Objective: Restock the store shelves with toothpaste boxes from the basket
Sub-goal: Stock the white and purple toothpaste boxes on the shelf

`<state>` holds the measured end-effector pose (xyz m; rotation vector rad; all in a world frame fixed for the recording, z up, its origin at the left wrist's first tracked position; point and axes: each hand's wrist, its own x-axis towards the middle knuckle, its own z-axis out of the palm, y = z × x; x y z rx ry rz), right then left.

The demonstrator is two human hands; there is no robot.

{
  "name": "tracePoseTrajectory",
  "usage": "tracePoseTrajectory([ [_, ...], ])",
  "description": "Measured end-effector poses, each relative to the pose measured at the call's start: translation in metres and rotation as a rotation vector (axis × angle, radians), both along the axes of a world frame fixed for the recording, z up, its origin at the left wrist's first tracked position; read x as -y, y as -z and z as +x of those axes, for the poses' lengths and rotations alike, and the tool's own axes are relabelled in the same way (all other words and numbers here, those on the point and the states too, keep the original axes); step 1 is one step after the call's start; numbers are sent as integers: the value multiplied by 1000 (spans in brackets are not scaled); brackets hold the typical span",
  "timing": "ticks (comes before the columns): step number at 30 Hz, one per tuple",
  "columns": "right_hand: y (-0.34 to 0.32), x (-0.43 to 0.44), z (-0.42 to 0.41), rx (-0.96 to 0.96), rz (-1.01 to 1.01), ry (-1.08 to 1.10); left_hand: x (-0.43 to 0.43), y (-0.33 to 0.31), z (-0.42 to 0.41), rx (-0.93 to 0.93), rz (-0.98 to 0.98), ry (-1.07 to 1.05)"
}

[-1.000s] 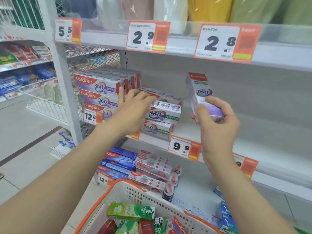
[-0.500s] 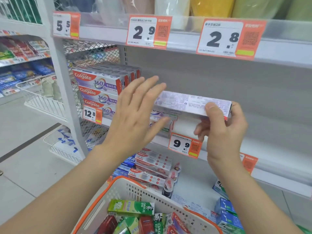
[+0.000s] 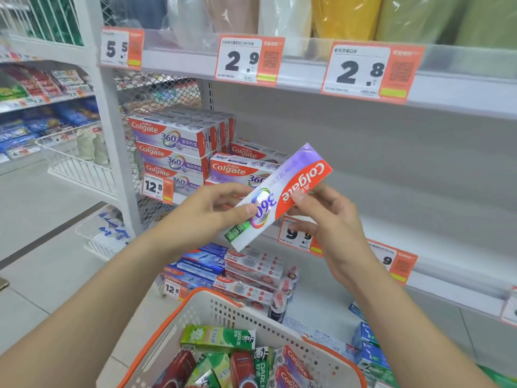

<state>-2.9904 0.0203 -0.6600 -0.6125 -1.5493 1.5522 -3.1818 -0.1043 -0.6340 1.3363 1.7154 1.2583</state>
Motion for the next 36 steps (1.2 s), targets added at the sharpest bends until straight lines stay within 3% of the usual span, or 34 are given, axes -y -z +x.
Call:
tracePoseTrajectory([
  [6,-2,5,-10,-13,172,-40,4,3,-4,49,-93,56],
  [10,2,13,-15,64,212,-44,4,-7,-8,242,57,-55],
  [14,10,13,-19,157,229,-67,8,-6,-14,251,32,-42],
  [18,12,-5,-12,375,205,-8,-1,0,-18,544,135,-187],
  [20,10,-13,-7,334,105,-8,-7,1,-22,727,222,-271],
  [22,6,-15,-8,201,31,-1,-12,5,-25,782,264,-299],
  [24,4,-15,-14,136,145,86,-16,10,-26,686,253,-314],
  [27,12,-20,-30,213,411,274,-22,17,-34,361,210,-398],
  [31,23,-30,-48,252,552,385,-31,25,-47,31,117,-445],
  [33,32,-37,-55,286,593,446,-35,29,-51,-43,83,-456],
  [36,44,-45,-60,309,545,512,-41,32,-56,-10,62,-458],
])
